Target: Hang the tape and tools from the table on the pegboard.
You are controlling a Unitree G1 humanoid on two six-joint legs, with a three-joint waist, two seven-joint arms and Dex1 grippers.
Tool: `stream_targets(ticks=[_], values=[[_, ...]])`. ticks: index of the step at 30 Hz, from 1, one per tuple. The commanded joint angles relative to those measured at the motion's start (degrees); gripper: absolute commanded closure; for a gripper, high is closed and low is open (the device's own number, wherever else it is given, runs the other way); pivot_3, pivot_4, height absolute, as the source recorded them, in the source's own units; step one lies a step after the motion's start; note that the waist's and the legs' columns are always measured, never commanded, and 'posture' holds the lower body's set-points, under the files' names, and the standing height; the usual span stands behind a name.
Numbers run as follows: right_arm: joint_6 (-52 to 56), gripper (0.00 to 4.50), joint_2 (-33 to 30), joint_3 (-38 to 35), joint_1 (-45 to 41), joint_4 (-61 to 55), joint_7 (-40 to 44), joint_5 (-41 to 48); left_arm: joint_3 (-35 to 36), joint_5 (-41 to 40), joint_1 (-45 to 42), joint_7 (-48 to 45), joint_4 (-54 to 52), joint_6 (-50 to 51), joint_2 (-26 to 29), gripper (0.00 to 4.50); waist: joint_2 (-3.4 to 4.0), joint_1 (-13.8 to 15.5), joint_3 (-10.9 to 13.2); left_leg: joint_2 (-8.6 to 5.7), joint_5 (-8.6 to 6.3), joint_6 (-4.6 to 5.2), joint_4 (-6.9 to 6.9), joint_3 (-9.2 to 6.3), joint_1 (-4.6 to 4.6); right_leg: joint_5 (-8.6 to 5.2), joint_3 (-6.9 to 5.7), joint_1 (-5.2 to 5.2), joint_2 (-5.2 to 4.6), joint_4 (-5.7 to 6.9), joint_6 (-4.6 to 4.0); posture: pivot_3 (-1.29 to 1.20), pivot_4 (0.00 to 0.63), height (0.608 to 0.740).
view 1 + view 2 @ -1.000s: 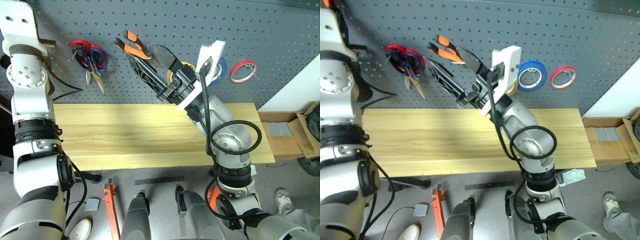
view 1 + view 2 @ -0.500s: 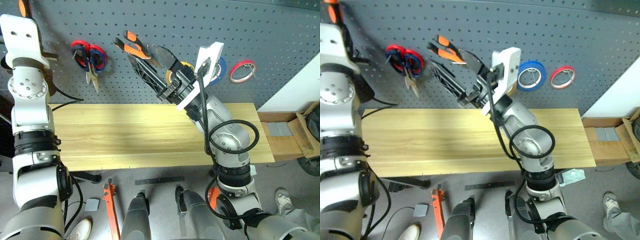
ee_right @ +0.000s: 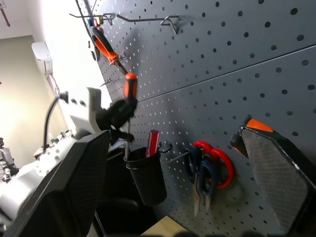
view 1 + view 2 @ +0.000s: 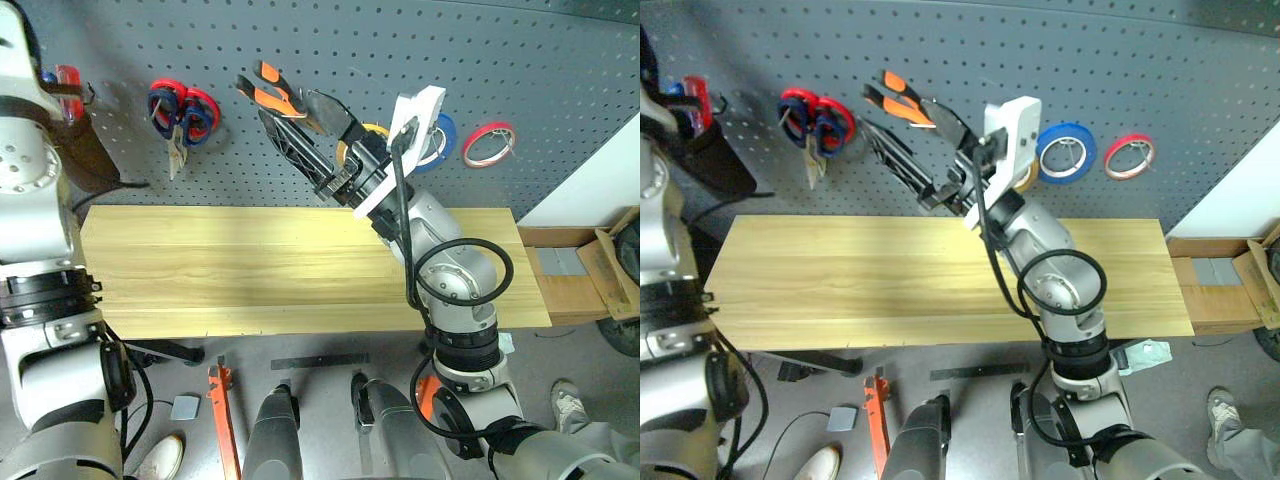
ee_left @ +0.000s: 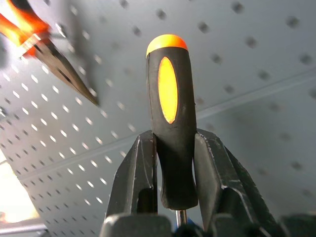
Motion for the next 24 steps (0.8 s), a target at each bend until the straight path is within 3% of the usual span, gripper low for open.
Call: stream_targets(ticks=[1,9,14,18,24], values=[[-1.5,0.00,0.4,0.2,-0.7,-1.6,0.4,0.3,-0.1,0.6,-2.5,-1.5,3.7,-5.1,2.5,3.82,0.00,0.0,0.0,0.00,0.00,0.00,0.00,0.01,0.00,0.00,0.00,0.00,0.00,0.00,0.00,0.06,0.257,0.740],[-1.0,0.00,0.0,0.2,-0.4,-2.3,-0.4,-0.1,-2.7,1.4,-8.4,-3.1,18.9,-14.6,3.7,3.82,-0.01,0.1,0.0,-0.01,0.00,0.00,0.03,-0.01,-0.02,0.01,-0.07,0.00,-0.01,0.00,-0.01,0.04,0.271,0.740],[-0.3,0.00,-0.6,0.1,0.1,-3.1,-1.3,0.0,-2.6,1.0,-8.2,-2.9,22.6,-17.2,3.6,3.82,0.00,0.0,0.0,0.00,0.00,0.01,0.00,0.00,-0.01,0.01,-0.07,0.00,-0.01,0.02,-0.01,0.03,0.283,0.740],[-0.4,0.00,-0.8,0.2,-0.1,-3.0,-1.5,0.1,-1.2,0.0,-4.9,-2.3,19.8,-15.7,3.4,3.82,0.00,-0.1,0.0,0.01,0.00,0.01,0.00,-0.03,-0.01,0.01,-0.10,-0.01,-0.01,0.05,-0.02,0.03,0.298,0.740],[-0.9,0.00,-0.7,0.3,-0.4,-3.3,-0.8,0.8,4.6,-2.4,5.3,0.0,6.7,-7.0,3.0,3.82,0.01,-0.4,0.0,0.06,0.00,0.00,0.02,-0.02,0.01,0.02,-0.07,-0.02,-0.02,0.10,-0.03,0.03,0.297,0.740]])
